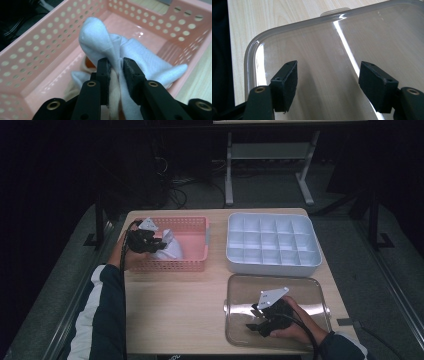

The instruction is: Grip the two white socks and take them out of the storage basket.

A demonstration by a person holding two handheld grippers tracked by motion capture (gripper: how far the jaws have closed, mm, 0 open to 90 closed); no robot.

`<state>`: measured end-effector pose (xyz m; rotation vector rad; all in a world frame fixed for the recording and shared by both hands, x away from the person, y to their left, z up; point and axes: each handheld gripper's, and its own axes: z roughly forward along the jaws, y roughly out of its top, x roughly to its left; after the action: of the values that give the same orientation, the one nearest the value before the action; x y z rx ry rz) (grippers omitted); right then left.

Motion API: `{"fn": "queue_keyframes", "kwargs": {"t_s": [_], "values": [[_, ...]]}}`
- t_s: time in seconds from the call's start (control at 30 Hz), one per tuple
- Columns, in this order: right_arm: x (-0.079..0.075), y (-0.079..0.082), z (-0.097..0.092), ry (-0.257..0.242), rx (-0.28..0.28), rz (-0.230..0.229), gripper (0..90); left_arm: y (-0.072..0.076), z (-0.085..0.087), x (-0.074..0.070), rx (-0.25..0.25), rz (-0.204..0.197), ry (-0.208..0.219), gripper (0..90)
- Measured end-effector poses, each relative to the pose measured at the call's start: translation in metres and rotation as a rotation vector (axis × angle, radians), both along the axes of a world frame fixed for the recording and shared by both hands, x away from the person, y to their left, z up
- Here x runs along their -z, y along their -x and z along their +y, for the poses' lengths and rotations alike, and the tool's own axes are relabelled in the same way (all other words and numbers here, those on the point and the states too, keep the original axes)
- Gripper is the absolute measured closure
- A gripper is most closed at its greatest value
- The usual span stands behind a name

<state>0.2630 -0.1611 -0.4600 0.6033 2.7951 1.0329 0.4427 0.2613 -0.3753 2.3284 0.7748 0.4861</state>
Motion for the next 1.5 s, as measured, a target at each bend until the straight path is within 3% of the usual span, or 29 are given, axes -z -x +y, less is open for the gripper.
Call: {"fn": "queue_keyframes", "kwargs": {"t_s": [0.13,0.17,0.27,0.3,0.37,0.53,0.63,0.67,0.7,0.8,0.9,0.93,1.03,1.07,1.13,1.17,1.27,1.5], "values": [[0.000,0.000,0.001,-0.002,-0.003,0.004,31.0,-0.003,0.002,0.003,-0.026,0.009,-0.012,69.3],[0.001,0.000,0.000,0.003,-0.008,-0.003,31.0,-0.006,0.001,0.005,-0.044,0.002,-0.046,65.2],[0.001,0.000,0.001,0.003,-0.007,0.000,31.0,-0.010,-0.003,0.009,-0.061,0.007,-0.058,58.6],[0.001,0.000,0.001,0.002,-0.006,0.000,30.9,-0.011,-0.005,0.010,-0.064,0.002,-0.066,52.7],[0.001,0.000,0.001,0.002,-0.006,0.001,30.9,-0.016,-0.008,0.011,-0.070,0.041,-0.050,46.5],[0.001,-0.001,0.002,0.004,-0.015,-0.006,30.7,-0.027,-0.022,0.009,-0.094,0.036,-0.047,29.9],[0.001,-0.001,0.002,0.002,-0.016,-0.004,30.8,-0.031,-0.033,0.009,-0.113,0.015,-0.071,27.5],[0.001,-0.001,0.002,0.001,-0.015,-0.003,30.8,-0.032,-0.037,0.008,-0.110,0.009,-0.060,27.4],[0.001,0.000,0.002,-0.007,-0.008,0.006,30.9,-0.033,-0.042,0.008,-0.102,-0.015,-0.072,28.3],[0.001,-0.001,0.002,0.000,-0.013,-0.001,30.9,-0.038,-0.059,0.011,-0.074,-0.008,-0.110,29.2],[0.000,-0.001,0.001,-0.001,-0.014,-0.007,30.9,-0.041,-0.075,0.013,-0.039,-0.002,-0.122,37.0],[0.000,0.000,0.001,-0.004,-0.007,0.000,30.9,-0.041,-0.082,0.014,-0.016,-0.015,-0.140,46.5],[0.000,-0.001,0.001,-0.001,-0.011,-0.005,30.9,-0.043,-0.099,0.019,0.030,-0.018,-0.153,50.0],[0.000,0.000,0.001,-0.004,-0.007,0.002,30.9,-0.043,-0.107,0.022,0.056,-0.009,-0.199,51.7],[0.000,0.000,0.000,-0.006,-0.011,-0.003,30.8,-0.046,-0.114,0.028,0.059,-0.003,-0.236,54.0],[-0.001,0.000,0.000,-0.009,-0.009,0.001,30.9,-0.047,-0.116,0.031,0.063,0.013,-0.238,55.4],[-0.001,0.000,-0.001,-0.011,-0.008,0.000,30.8,-0.051,-0.122,0.041,0.056,0.040,-0.302,61.2],[-0.002,0.000,-0.003,-0.015,-0.005,-0.004,30.9,-0.053,-0.117,0.040,0.045,0.066,-0.297,83.4]]}}
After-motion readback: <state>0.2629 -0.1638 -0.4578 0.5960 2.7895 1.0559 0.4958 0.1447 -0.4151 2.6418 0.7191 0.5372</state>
